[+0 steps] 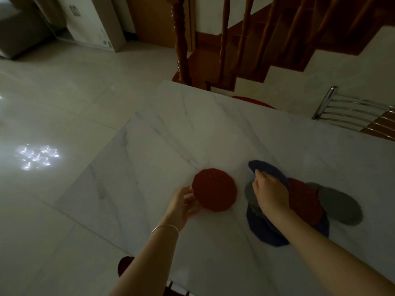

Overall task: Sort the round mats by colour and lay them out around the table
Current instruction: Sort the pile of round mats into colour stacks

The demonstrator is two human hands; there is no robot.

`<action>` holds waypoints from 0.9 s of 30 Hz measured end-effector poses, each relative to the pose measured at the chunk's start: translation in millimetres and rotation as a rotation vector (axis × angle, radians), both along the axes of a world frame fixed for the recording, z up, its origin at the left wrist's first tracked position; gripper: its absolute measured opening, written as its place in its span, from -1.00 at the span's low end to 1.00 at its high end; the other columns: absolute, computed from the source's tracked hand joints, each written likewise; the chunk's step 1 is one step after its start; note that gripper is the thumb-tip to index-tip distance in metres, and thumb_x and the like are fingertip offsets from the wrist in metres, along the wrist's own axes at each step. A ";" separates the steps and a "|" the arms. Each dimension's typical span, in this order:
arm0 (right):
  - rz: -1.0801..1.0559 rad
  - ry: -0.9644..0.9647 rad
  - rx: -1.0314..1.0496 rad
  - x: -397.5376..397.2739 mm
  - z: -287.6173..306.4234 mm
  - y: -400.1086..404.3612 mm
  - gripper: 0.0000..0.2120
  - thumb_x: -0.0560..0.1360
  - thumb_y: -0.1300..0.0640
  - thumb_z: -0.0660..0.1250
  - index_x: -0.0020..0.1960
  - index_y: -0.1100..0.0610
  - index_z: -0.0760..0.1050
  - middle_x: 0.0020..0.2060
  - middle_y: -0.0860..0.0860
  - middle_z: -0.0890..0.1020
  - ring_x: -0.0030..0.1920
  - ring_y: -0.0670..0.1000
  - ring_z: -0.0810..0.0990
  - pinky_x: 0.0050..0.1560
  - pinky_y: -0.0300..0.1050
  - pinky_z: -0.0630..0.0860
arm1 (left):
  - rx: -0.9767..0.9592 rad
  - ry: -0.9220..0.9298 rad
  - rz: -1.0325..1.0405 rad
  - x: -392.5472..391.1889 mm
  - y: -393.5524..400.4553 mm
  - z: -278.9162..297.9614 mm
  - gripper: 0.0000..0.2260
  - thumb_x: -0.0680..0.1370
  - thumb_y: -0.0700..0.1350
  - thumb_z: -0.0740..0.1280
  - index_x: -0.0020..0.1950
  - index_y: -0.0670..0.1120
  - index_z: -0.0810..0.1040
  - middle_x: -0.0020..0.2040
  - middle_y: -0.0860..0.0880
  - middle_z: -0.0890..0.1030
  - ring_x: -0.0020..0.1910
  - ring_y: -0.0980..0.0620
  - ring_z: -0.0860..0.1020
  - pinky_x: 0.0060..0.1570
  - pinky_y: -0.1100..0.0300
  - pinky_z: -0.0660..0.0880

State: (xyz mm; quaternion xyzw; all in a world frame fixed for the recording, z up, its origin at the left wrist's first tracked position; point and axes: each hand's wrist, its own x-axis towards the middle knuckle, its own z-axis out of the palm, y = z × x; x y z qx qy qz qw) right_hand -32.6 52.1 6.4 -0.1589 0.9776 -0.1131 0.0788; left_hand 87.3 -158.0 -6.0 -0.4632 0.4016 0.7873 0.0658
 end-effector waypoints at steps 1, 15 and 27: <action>-0.049 0.062 -0.095 1.9 4.4 -5.2 -0.62 0.61 0.13 0.13 0.40 0.20 0.30 0.28 0.18 0.50 0.21 0.16 0.50 0.03 0.02 0.54 | 0.010 0.001 0.005 0.2 -0.8 -0.7 -0.86 0.53 -0.05 0.21 -0.15 -0.06 0.50 -0.33 -0.05 0.53 -0.45 0.03 0.44 -0.34 0.18 0.47; 0.304 -0.145 -0.385 74.6 -26.4 -68.3 -0.63 0.59 0.04 0.18 0.39 0.04 0.35 0.44 -0.03 0.32 0.45 -0.03 0.22 0.41 -0.20 0.14 | 0.026 0.079 -0.080 -7.3 -0.1 3.3 -0.79 0.52 -0.07 0.26 0.03 -0.16 0.58 -0.13 -0.21 0.63 -0.17 -0.16 0.61 -0.14 -0.01 0.63; -0.222 0.060 -0.083 52.6 -17.4 42.0 -0.45 0.44 0.05 0.40 0.38 0.13 0.34 0.41 0.17 0.33 0.38 0.24 0.27 0.36 0.18 0.27 | -0.171 0.080 -0.171 -15.4 -5.0 -9.0 -0.75 0.54 -0.22 0.30 0.22 -0.19 0.49 0.04 -0.21 0.58 -0.04 -0.19 0.59 0.01 -0.08 0.57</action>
